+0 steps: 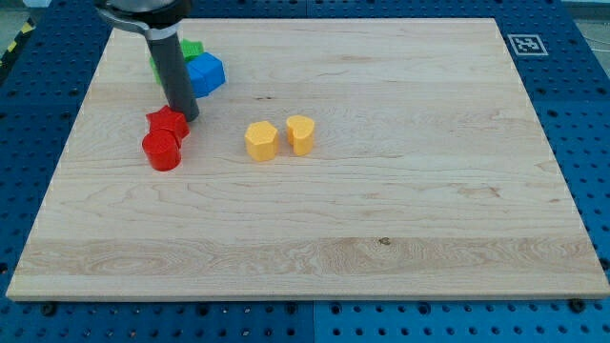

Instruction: Point your arm to the left side of yellow hexagon

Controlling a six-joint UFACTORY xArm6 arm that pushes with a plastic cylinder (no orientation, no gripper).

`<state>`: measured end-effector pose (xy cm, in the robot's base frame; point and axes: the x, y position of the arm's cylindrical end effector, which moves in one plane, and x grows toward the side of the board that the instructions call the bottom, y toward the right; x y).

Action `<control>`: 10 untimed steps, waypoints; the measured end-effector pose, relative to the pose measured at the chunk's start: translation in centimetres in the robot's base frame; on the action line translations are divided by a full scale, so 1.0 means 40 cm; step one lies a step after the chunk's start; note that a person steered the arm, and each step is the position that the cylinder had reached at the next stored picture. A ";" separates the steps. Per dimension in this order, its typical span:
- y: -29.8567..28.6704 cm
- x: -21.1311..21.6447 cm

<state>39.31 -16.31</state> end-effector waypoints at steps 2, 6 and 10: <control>-0.002 -0.001; 0.116 -0.041; 0.116 0.041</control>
<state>40.97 -11.68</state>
